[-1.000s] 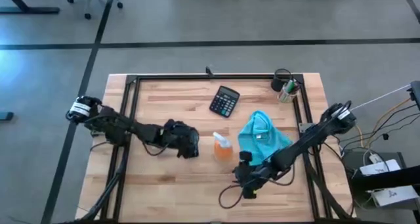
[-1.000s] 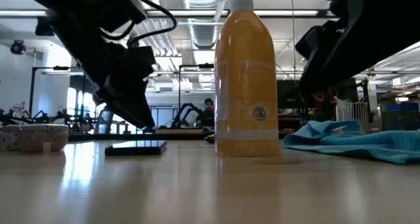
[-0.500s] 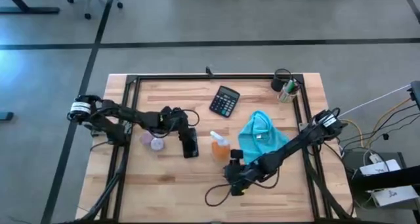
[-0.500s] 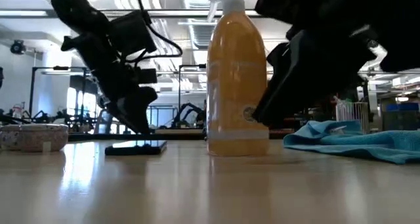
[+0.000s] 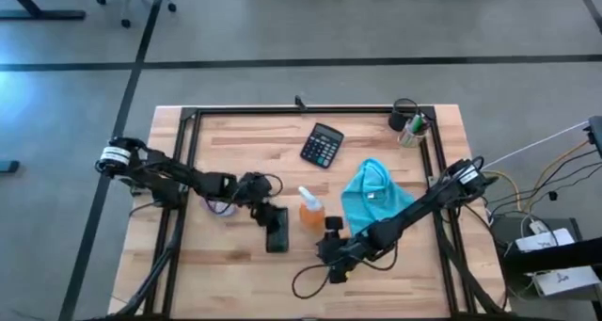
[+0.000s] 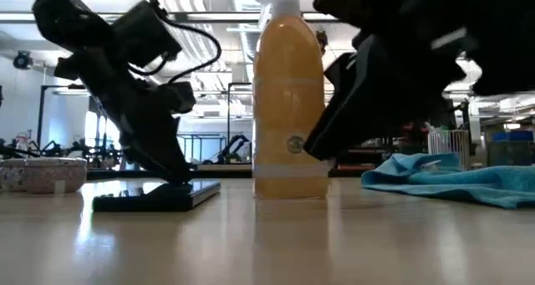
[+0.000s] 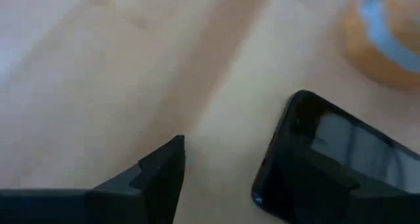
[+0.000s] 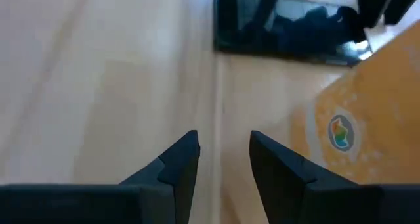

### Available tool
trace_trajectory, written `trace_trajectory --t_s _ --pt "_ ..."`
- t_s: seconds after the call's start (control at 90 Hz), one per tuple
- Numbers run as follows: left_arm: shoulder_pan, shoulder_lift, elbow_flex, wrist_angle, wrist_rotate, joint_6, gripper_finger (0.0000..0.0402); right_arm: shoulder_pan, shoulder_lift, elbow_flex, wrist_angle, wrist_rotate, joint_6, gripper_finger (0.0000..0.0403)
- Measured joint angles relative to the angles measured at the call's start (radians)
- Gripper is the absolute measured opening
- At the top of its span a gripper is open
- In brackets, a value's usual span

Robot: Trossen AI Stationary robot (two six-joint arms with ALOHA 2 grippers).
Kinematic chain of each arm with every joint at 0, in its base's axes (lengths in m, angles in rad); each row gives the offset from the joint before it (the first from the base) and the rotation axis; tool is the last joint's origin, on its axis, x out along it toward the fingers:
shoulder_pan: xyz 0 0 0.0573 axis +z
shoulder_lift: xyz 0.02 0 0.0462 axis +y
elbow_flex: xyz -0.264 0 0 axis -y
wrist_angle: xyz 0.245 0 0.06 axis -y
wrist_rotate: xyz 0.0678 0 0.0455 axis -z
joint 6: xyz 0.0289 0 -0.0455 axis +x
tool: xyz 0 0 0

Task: Apply microfiber cloth
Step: Spray the front and back of the cellphone using the spray bottle

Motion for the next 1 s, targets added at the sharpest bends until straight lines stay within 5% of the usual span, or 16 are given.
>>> trace_trajectory --t_s 0.3,0.478,0.833,1.0 --pt "-0.289 -0.039 0.042 0.000 0.022 -0.089 0.0214 0.033 0.048 0.036 0.065 0.031 -0.067 0.0129" --pt "-0.485 -0.034 0.050 -0.023 -0.148 -0.028 0.0200 0.038 0.170 0.132 0.061 0.034 -0.078 0.0122" --pt "-0.624 0.026 0.049 -0.046 -0.526 0.438 0.0171 0.029 0.277 0.319 -0.060 0.192 -0.222 0.0115" --pt "-0.619 0.107 0.037 -0.047 -0.553 0.724 0.0170 0.011 0.285 0.331 -0.093 0.237 -0.308 0.0126"
